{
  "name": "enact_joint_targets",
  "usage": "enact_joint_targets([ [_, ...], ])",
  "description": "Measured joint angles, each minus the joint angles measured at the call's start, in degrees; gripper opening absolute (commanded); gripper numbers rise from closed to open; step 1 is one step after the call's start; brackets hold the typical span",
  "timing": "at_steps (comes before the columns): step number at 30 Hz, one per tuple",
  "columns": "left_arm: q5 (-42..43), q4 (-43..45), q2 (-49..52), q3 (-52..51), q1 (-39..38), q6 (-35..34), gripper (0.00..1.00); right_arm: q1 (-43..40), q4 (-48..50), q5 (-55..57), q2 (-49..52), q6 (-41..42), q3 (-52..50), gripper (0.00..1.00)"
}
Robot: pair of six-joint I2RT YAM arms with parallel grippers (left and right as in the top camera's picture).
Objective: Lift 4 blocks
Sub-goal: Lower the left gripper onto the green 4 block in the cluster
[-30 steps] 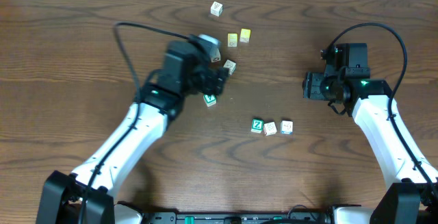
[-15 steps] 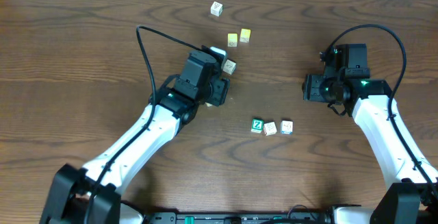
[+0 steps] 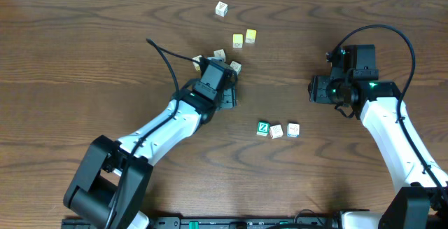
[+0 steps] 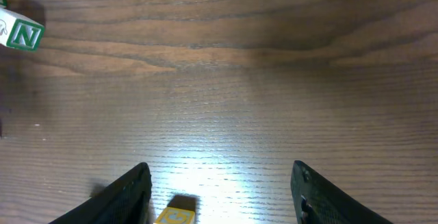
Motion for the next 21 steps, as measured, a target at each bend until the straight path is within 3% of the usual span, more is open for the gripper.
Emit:
enact_joint_targets([
  [8,-5.64,-3.56,0.0,0.02,-2.21,-9.57,0.66,0.0,0.0,-0.07,-0.02,0.0,0.0,0.61],
  [21,-10.62,-6.14,0.0,0.02,-2.16,-16.24,0.67,0.0,0.02,-0.76,0.0,0.0,0.02,0.58],
])
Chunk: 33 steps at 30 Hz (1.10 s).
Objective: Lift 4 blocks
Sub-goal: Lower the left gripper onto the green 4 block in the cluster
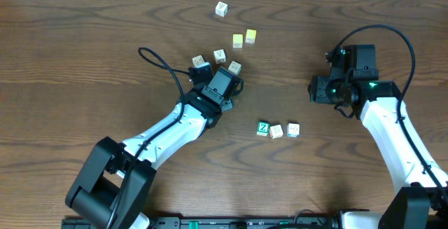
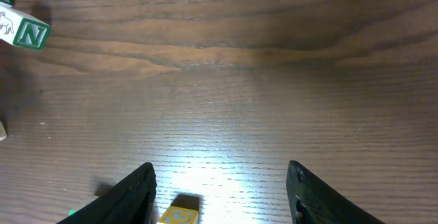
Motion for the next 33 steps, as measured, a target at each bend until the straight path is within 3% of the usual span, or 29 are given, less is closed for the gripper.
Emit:
enact_joint_targets([
  [21,0.46,2.45,5.77,0.02,0.0,-2.27,0.67,0.0,0.17,-0.22,0.0,0.0,0.0,0.58],
  [22,0.44,2.49,5.75,0.02,0.0,-2.27,0.65,0.0,0.17,-0.22,0.0,0.0,0.0,0.58],
  [25,0.48,2.64,5.75,0.02,0.0,-2.34,0.49,0.0,0.17,-0.22,0.0,0.0,0.0,0.58],
  [29,0.44,2.67,5.75,0.02,0.0,-1.77,0.42,0.0,0.17,-0.24,0.0,0.0,0.0,0.58],
  [33,0.46,2.19,5.75,0.02,0.0,-0.66,0.41,0.0,0.17,-0.24,0.0,0.0,0.0,0.58],
])
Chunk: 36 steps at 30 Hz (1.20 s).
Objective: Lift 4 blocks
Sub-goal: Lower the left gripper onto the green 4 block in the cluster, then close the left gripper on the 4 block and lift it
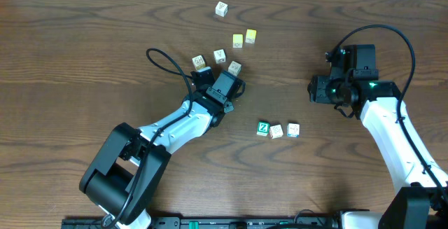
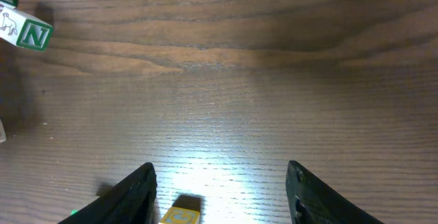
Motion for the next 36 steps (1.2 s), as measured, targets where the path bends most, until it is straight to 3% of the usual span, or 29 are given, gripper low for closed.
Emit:
enact_joint_targets([
  [9,0.0,-2.16,0.0,0.0,0.0,2.69,0.37,0.0,0.0,-0.13,0.0,0.0,0.0,0.58],
  [13,0.02,-2.19,0.0,0.0,0.0,4.5,0.47,0.0,0.02,-0.15,0.0,0.0,-0.02,0.58],
  [20,0.0,-2.16,0.0,0.0,0.0,7.69,0.47,0.0,0.02,-0.15,0.0,0.0,0.0,0.58],
  [25,0.0,-2.19,0.0,0.0,0.0,8.66,0.33,0.0,0.02,-0.15,0.0,0.0,0.0,0.58],
  [36,0.0,-2.16,0.0,0.0,0.0,10.67,0.33,0.0,0.02,-0.15,0.0,0.0,-0.02,0.57],
])
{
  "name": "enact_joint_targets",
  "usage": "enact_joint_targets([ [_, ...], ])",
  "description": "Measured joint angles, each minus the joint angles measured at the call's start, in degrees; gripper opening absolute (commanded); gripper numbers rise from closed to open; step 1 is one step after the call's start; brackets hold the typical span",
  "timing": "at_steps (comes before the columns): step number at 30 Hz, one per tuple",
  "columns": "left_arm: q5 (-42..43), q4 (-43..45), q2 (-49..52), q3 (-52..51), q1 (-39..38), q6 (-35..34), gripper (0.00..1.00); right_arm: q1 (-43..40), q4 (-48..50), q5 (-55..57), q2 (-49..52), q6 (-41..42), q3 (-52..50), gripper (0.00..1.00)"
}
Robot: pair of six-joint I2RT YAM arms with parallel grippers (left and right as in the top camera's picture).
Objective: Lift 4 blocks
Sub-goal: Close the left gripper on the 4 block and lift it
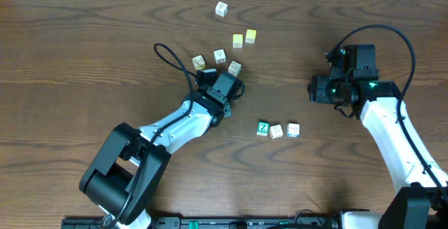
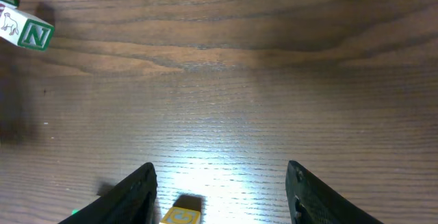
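Several small letter blocks lie on the wooden table. A cluster of three, block, block and block, sits just beyond my left gripper, whose jaws are hidden under its wrist. A green-lettered block heads a row with two pale blocks. My right gripper stands open low over the table. A yellow block lies between its fingers, close to the left finger; it is hidden in the overhead view.
Two yellow blocks and a white block lie further back. A black cable loops off the left arm over the table. The table's far edge runs along the top of the overhead view.
The left arm's cable loop sits slightly further back and right; its gripper stays beside the three-block cluster. The right gripper has not moved, still open around the yellow block.
At first my left gripper covered part of the three-block cluster. Then it sat a little right and nearer, all three blocks showing. By 1.2 s ago its arm had swung in and it stays there. The right gripper stayed open around the yellow block throughout.
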Motion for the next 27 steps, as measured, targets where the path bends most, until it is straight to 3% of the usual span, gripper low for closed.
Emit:
enact_joint_targets([
  [12,-0.02,-3.19,-6.99,0.0,-0.83,3.45,0.27,0.0,0.26,0.2,0.0,-0.02,0.02,0.57],
  [18,-0.02,-3.72,-14.08,0.0,-5.77,4.37,0.27,0.0,0.28,0.81,0.0,0.0,0.02,0.56],
  [27,0.0,-7.3,-14.56,0.0,-13.18,1.64,0.27,0.0,0.15,1.95,0.0,-0.02,0.02,0.56],
])
